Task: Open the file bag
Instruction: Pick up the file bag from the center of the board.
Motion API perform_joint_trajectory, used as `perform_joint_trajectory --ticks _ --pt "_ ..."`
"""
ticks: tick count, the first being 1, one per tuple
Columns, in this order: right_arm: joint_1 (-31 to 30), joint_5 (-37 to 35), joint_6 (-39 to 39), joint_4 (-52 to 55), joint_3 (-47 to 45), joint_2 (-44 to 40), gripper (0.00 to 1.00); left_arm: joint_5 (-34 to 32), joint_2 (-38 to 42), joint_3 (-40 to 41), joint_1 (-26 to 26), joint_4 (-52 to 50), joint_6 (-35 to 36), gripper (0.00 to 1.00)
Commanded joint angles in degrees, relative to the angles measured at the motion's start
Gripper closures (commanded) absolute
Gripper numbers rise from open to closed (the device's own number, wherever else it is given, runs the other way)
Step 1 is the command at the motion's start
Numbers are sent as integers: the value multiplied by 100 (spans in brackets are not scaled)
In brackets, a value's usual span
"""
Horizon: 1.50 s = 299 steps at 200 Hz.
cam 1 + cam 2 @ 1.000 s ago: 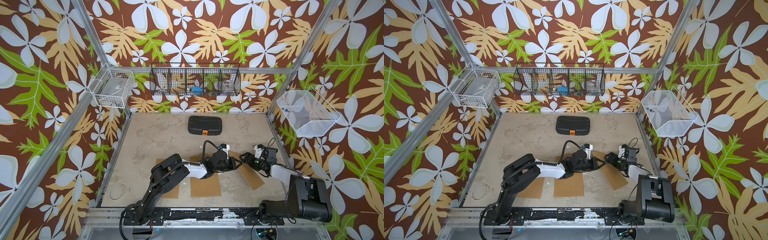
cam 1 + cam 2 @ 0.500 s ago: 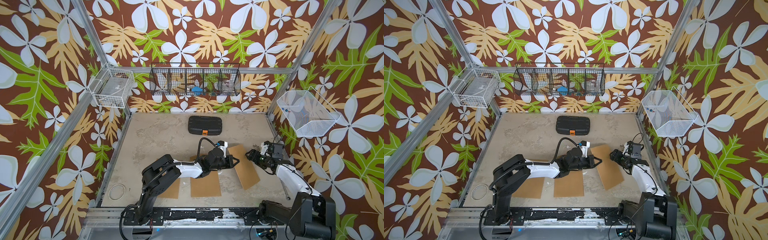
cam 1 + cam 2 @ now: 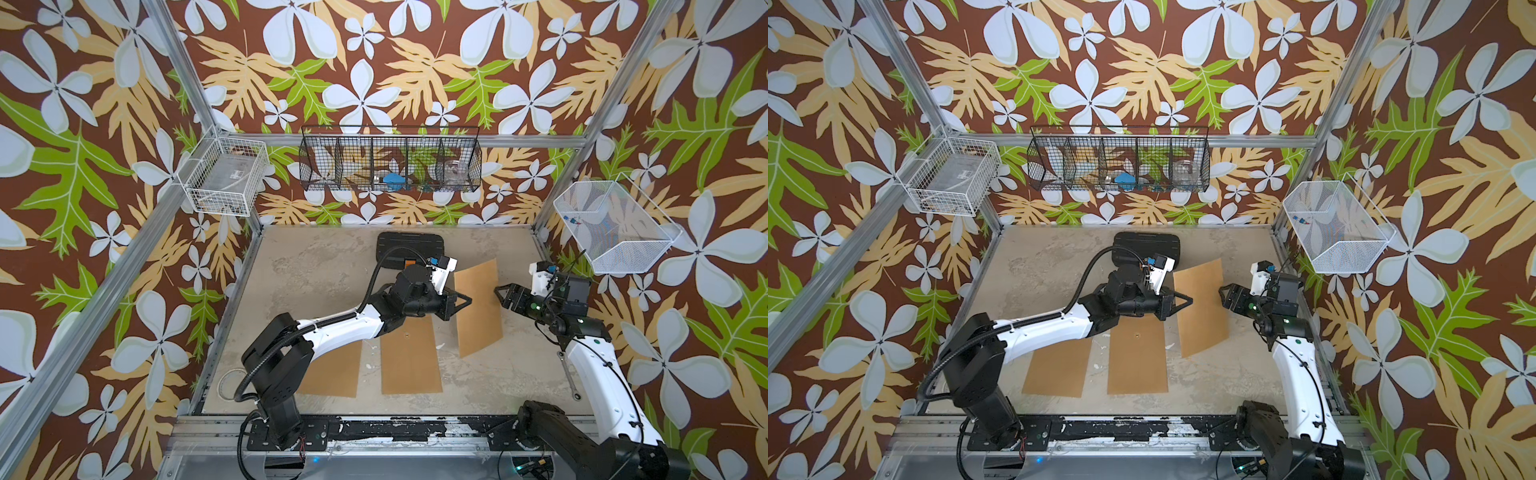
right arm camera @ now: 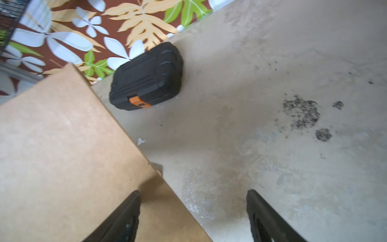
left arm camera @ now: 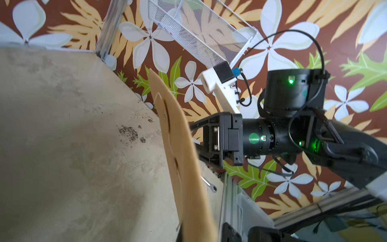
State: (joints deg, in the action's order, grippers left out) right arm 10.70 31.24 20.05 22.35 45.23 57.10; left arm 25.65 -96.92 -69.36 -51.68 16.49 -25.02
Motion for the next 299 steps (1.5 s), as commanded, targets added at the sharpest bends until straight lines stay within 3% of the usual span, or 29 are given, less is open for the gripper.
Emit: perform_joint_trajectory --ticks 1,33,71,112,168,198,245,299 --pt "-7 939 -113 -246 -12 -88 21 -270 341 -47 52 -1141 1479 100" --pt "-130 1480 -53 -663 -120 -304 22 -407 835 219 427 -1488 1769 100" --pt "-1053 1315 -335 -796 -17 -459 22 -8 1350 566 931 -1550 2018 100" --pt "-1202 1516 -422 -1042 3 -481 21 257 1795 645 1122 -1737 2246 100" --pt "-1343 1867 -529 -1564 -143 -439 20 706 2318 870 1195 -1650 2160 100" --pt "-1668 1652 -726 -1482 -80 -300 19 916 2504 962 1243 -1555 2081 100" --pt "-2647 1309 -924 -1482 3 -56 19 1242 2684 1164 1503 -1169 1791 100" --pt "-2800 1586 -913 -1572 -58 -200 24 1242 2821 1328 1952 -964 1529 100"
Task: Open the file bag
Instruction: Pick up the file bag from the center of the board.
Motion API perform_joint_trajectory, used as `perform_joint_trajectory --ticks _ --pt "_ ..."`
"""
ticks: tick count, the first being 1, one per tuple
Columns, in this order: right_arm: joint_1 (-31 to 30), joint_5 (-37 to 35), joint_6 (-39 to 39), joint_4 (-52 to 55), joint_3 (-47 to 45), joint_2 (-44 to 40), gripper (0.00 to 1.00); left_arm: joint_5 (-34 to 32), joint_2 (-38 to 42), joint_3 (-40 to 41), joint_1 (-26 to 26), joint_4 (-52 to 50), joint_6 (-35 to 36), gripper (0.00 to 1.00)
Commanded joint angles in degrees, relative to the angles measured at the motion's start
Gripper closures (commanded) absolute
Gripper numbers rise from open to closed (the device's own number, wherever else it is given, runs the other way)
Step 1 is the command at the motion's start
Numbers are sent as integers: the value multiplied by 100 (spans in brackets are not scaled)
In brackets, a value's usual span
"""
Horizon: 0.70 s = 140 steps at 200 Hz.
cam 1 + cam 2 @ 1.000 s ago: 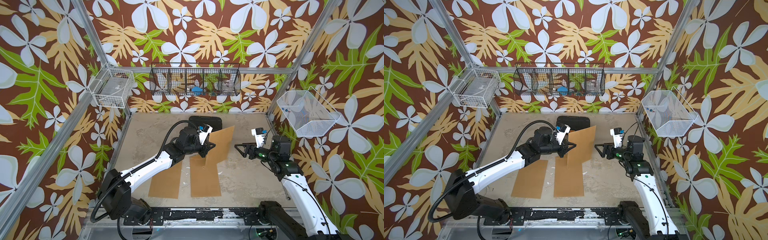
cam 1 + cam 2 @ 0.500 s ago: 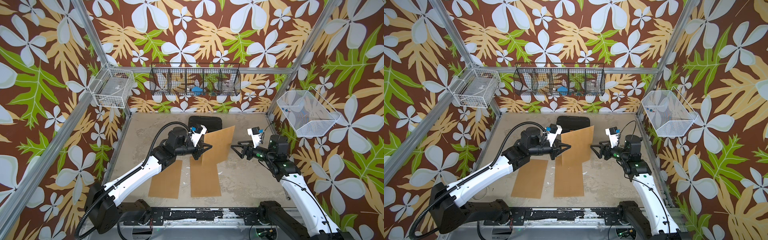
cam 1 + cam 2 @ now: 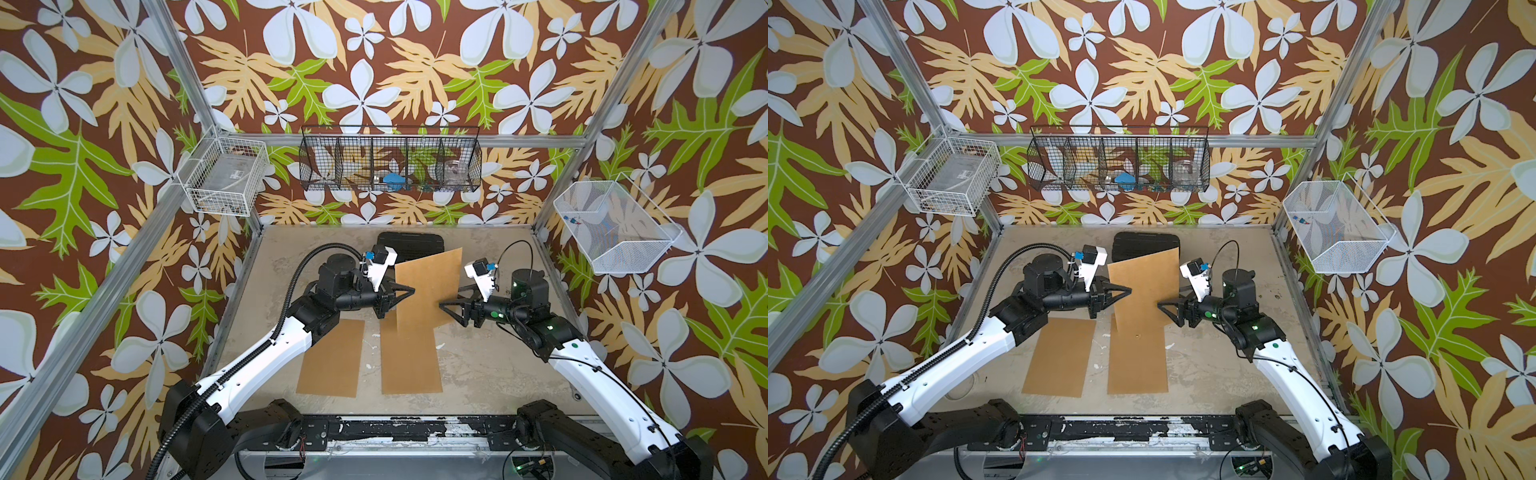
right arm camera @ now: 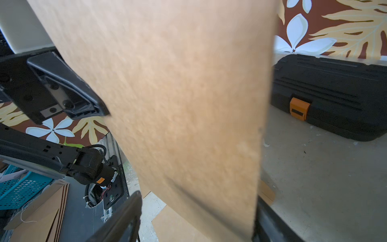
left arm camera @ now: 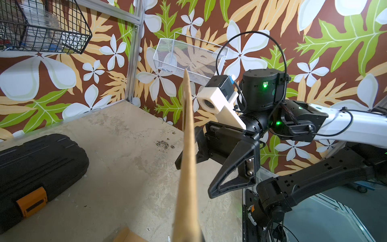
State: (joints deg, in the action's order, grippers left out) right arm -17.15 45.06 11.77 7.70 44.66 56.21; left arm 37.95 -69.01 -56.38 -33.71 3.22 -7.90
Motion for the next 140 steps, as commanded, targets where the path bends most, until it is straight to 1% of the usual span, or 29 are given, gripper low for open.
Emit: perform_joint_trajectory --ticks 1,16,35,74,84,140 --pt "-16 214 -90 -105 -1 -114 24 11 33 30 164 363 -184 100" --pt "-17 318 -113 -62 5 -192 27 -31 11 52 256 365 -227 100" --pt "-17 479 -139 -10 21 -246 33 -69 -23 72 303 447 -305 100" --pt "-17 624 -183 98 51 -242 54 -104 -20 142 364 693 -489 100" --pt "-15 656 -184 107 51 -220 57 -97 -6 166 390 776 -551 100" --pt "-56 872 -131 42 8 -92 59 -245 72 382 475 1405 -1007 100"
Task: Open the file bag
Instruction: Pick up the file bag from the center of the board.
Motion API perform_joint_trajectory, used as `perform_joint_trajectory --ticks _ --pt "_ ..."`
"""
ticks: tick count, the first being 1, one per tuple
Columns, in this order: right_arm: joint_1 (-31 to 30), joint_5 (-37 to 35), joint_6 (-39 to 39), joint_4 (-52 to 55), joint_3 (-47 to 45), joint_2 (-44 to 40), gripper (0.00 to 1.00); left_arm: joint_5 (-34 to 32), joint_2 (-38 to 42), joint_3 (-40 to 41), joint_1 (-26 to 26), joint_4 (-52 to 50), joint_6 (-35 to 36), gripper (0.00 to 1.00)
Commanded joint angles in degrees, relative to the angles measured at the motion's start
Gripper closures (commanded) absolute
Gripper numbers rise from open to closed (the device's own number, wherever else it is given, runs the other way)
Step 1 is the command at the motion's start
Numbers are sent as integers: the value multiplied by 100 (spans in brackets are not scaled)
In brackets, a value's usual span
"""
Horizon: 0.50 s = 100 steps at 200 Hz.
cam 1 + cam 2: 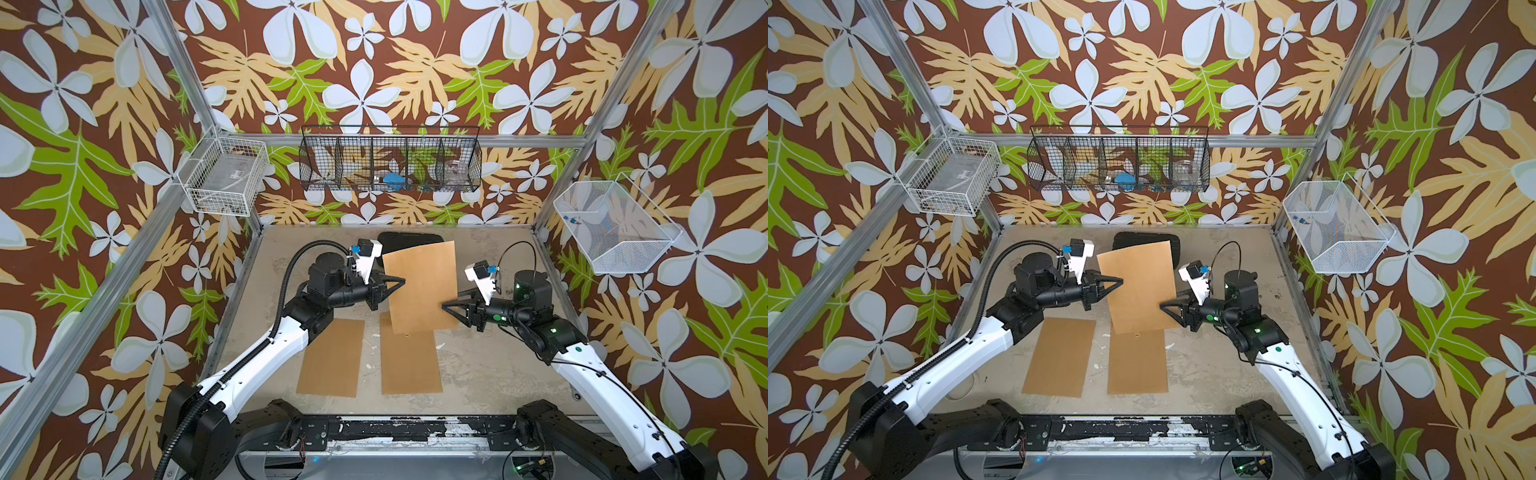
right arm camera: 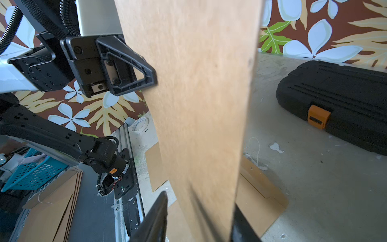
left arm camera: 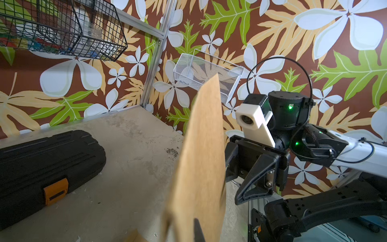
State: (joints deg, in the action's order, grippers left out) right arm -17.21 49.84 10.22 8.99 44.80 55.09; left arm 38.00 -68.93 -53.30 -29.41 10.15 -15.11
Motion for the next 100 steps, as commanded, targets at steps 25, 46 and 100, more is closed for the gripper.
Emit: perform_joint_trajectory --ticks 25,46,100 --pt "-89 373 63 -132 -45 2 64 -323 88 159 100 901 -428 100" --pt "-99 320 142 -206 -75 3 74 -336 61 179 111 1001 -533 100" --pt "-124 -23 215 -183 -50 -33 95 -607 116 329 146 1138 -711 95"
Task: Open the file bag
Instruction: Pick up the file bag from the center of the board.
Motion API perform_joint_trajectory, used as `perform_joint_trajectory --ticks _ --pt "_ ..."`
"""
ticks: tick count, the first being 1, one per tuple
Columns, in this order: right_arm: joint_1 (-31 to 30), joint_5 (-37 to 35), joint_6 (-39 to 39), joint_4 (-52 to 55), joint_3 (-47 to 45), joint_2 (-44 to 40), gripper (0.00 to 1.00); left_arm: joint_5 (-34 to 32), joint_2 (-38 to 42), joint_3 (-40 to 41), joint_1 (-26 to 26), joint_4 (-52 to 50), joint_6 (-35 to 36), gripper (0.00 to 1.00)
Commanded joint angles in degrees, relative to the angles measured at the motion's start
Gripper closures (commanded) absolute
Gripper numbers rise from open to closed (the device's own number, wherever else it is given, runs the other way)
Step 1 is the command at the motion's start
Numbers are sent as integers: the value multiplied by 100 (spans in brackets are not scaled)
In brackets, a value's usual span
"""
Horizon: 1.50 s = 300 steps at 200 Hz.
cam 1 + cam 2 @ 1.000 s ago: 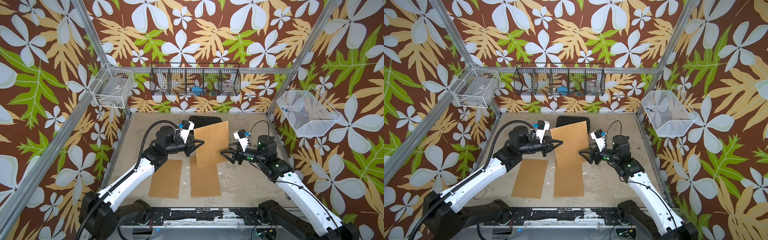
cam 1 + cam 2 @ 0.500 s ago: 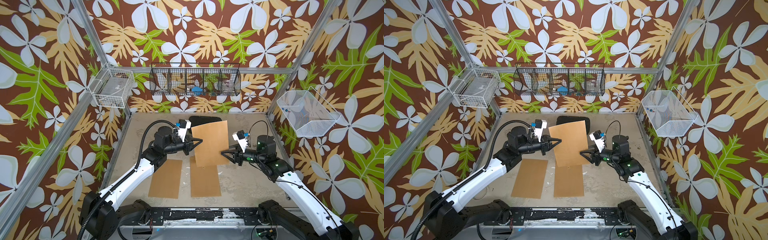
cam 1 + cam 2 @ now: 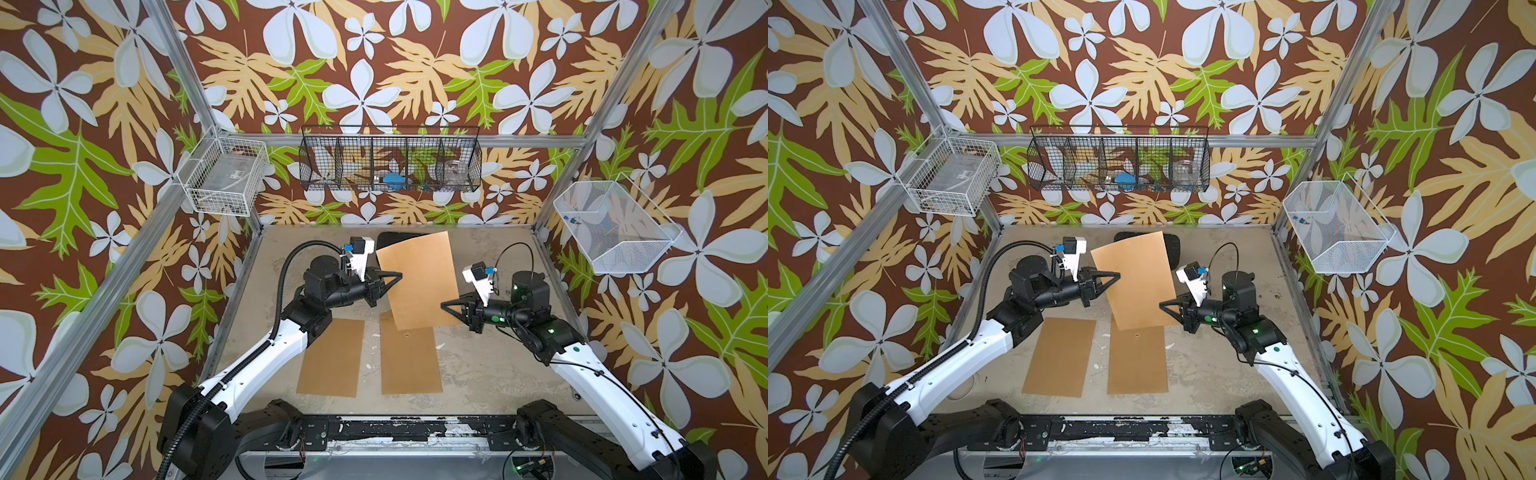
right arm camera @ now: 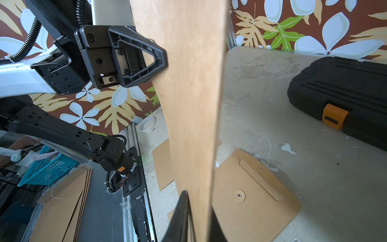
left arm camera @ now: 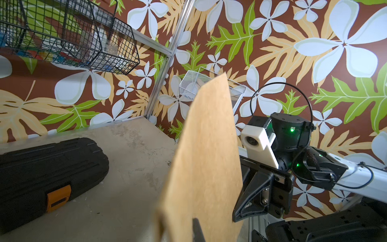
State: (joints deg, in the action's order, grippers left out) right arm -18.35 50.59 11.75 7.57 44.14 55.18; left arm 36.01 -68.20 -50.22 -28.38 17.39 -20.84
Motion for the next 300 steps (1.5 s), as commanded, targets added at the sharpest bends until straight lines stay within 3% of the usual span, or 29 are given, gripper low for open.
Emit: perform_joint_trajectory --ticks 1,16,47,76,114,162,187,251,300 --pt "-11 -100 63 -43 16 -42 95 -409 40 21 48 415 -139 94" --pt "-16 -159 106 -64 37 -81 100 -473 42 29 51 382 -170 78" --pt "-12 -343 123 22 124 -165 100 -944 120 56 56 159 -150 44" --pt "-45 -726 143 289 283 -222 100 -1476 210 -70 69 -317 -64 29" --pt "-312 -1728 278 697 496 -253 100 -2497 225 -296 65 -1082 -155 18" --pt "-1227 -3556 716 868 647 -151 100 -3034 108 -687 21 -1710 -670 7" --pt "-1594 -4092 874 926 719 -17 100 -3429 -79 -1152 -234 -2120 -747 1" --pt "-2570 -5597 1109 1144 933 260 100 -3706 -850 -2525 -867 -2513 -1104 0" --pt "-2913 -6452 1250 1410 1130 511 100 -3904 -1345 -3295 -1196 -2802 -1185 0"
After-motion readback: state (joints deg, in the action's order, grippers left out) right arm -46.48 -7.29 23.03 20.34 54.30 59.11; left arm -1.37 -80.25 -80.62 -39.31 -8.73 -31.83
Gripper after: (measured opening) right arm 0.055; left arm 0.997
